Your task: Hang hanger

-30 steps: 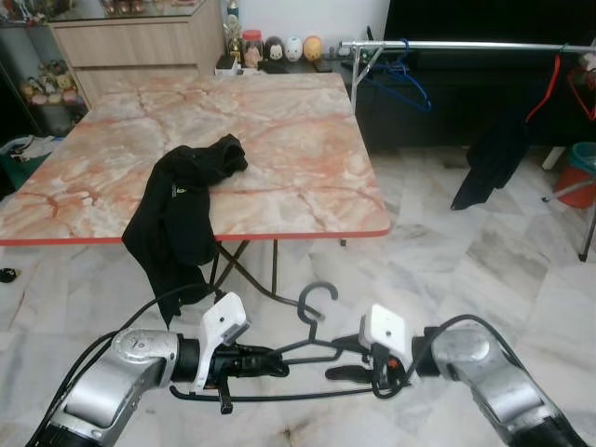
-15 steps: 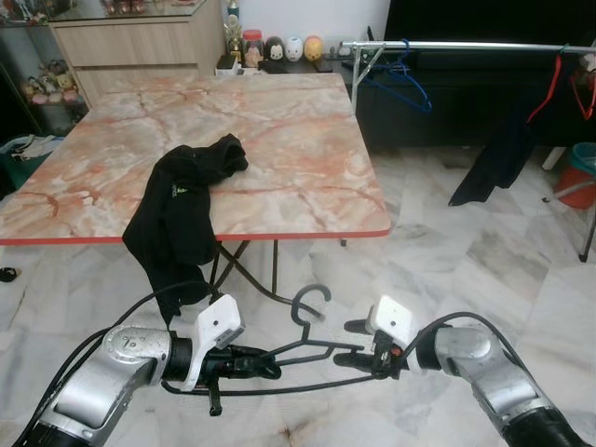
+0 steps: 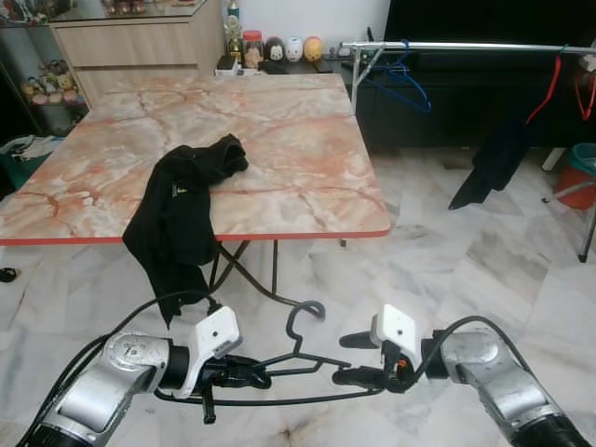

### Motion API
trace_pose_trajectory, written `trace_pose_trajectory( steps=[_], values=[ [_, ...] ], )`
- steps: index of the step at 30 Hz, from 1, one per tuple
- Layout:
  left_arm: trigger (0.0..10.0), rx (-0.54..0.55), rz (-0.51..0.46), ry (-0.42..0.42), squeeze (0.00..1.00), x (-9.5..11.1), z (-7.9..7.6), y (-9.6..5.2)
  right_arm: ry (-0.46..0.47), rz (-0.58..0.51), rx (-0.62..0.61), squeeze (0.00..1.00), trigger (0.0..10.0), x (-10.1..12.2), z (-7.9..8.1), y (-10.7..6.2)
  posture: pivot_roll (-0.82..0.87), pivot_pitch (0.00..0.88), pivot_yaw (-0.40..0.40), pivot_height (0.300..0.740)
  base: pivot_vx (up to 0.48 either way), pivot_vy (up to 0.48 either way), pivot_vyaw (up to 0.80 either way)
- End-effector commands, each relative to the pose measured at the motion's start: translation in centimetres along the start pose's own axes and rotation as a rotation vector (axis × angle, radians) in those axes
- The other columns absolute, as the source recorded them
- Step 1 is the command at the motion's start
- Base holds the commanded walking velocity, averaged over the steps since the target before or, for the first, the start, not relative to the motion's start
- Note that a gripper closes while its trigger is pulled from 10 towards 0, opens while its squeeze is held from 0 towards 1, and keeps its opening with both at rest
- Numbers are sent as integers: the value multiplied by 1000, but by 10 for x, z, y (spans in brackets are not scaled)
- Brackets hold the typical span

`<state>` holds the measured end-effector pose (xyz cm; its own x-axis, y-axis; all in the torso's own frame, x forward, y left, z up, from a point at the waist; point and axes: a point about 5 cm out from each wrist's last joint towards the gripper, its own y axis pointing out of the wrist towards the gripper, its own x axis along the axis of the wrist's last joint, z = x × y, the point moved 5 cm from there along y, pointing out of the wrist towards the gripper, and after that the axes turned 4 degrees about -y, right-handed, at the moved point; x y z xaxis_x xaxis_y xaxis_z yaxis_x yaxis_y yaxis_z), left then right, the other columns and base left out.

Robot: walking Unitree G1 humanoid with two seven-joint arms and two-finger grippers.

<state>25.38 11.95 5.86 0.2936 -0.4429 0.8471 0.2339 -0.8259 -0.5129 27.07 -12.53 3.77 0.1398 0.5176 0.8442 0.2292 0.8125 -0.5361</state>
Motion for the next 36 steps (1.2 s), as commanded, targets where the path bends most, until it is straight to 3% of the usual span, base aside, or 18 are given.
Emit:
trace_pose_trajectory(
  steps=[1, 2, 3, 4, 5, 12, 14, 17, 18, 19, 21, 23, 33, 36],
  values=[
    [0, 82, -4, 13, 0, -2, 13, -5, -25, 32, -22, 0, 10000, 0, -5, -5, 41, 4, -5, 740, 0, 0, 0],
    [0, 82, -4, 13, 0, -2, 13, -5, -25, 32, -22, 0, 10000, 0, -5, -5, 41, 4, -5, 740, 0, 0, 0],
    [5451, 127, -10, 15, 0, -5, 20, -7, -23, 56, -41, 0, 10000, -5, -7, -6, 41, 4, -5, 740, 0, 0, 0],
    [5451, 156, -15, 16, 0, -7, 24, -7, -22, 73, -55, 0, 10000, -9, -9, -6, 44, 0, -6, 740, 0, 0, 0],
    [10000, 195, -7, 12, 0, -14, 30, -8, -20, 92, -76, 0, 10000, -14, -10, -6, 44, 0, -7, 740, 0, 0, 0],
    [10000, 315, 33, -95, 0, -56, 42, -11, 83, 144, -295, 0, 10000, -40, -29, -10, 45, 0, -3, 740, 0, 0, 0],
    [10000, 421, 83, -164, 0, -83, 51, -14, 187, 147, -488, 0, 10000, -53, -46, -15, 41, 0, 1, 740, 0, 0, 0],
    [10000, 533, 124, -243, 0, -106, 59, -17, 310, 142, -646, 0, 10000, -66, -58, -17, 34, 0, 10, 740, 0, 0, 0],
    [10000, 533, 124, -243, 0, -106, 59, -17, 310, 142, -646, 0, 10000, -66, -58, -17, 34, 0, 10, 740, 0, 0, 0],
    [10000, 619, 176, -288, 0, -125, 61, -20, 395, 119, -742, 0, 10000, -74, -61, -14, 28, 0, 12, 740, 0, 0, 0],
    [10000, 722, 207, -352, 0, -140, 64, -23, 504, 88, -807, 0, 10000, -84, -57, -7, 31, 0, 17, 740, 0, 0, 0],
    [10000, 858, 225, -471, 0, -160, 64, -29, 628, 100, -841, 0, 10000, -101, -42, 10, 42, 0, 18, 740, 0, 0, 0],
    [10000, 1026, 265, -699, 0, -196, 44, -24, 896, 251, -941, 0, 10000, -143, 2, 33, 41, 0, 28, 740, 0, 0, 0],
    [10000, 1052, 258, -747, 0, -199, 41, -19, 1100, 210, -1007, 0, 10000, -154, 8, 28, 54, 0, 29, 740, 0, 0, 0]
  ],
)
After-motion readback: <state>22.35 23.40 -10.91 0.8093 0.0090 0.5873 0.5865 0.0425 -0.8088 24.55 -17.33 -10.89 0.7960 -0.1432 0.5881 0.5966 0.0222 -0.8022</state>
